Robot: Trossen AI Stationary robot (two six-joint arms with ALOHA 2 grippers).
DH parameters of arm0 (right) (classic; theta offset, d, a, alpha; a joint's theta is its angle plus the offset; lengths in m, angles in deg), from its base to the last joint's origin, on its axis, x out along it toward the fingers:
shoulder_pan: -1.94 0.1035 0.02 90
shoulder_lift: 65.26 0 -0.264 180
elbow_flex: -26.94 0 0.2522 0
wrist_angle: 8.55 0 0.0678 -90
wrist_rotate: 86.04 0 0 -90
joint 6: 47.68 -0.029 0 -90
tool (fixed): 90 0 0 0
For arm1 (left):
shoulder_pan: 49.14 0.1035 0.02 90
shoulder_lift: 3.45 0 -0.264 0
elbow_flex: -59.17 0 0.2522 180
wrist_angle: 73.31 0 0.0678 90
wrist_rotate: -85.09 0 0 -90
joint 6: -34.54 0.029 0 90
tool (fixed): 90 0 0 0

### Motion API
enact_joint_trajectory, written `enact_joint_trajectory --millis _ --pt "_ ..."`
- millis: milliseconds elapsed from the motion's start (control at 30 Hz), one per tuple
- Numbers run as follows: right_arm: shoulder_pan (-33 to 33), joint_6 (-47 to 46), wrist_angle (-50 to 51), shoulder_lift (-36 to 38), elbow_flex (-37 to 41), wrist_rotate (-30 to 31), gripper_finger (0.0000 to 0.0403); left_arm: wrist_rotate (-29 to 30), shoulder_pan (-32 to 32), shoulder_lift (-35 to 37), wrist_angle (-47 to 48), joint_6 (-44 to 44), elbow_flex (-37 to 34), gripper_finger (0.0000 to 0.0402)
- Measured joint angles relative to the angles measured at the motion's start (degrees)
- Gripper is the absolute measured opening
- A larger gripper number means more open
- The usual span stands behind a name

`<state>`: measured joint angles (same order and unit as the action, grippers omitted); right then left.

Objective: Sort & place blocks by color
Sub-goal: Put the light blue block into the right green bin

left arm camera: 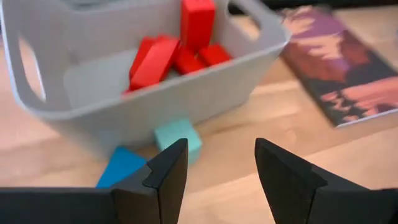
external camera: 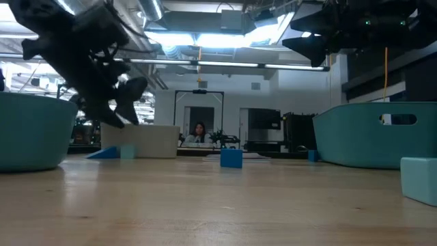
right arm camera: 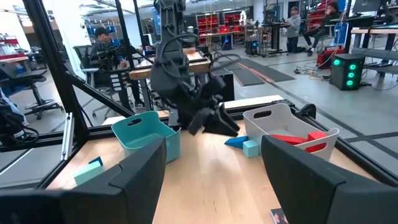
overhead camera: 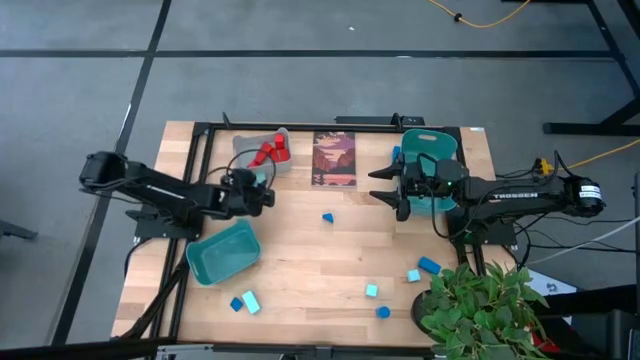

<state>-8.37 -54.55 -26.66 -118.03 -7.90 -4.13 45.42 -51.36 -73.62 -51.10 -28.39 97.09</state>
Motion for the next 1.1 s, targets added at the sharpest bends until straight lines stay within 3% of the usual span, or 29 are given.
enact_joint_trajectory --millis 300,633,1100 --pt "0.0 1.3 0.1 0.0 0.0 0.0 0.0266 -1.8 0.0 -10.1 0.1 -10.3 0.3 0.0180" --pt "0.0 1.4 0.9 0.0 0.0 -0.1 0.0266 0.5 3.2 -18.5 0.0 -7.2 5.3 0.0180" --pt "0.0 1.4 0.9 0.0 0.0 -0.1 0.0266 4.0 -0.3 -19.7 3.2 -10.2 6.1 0.0180"
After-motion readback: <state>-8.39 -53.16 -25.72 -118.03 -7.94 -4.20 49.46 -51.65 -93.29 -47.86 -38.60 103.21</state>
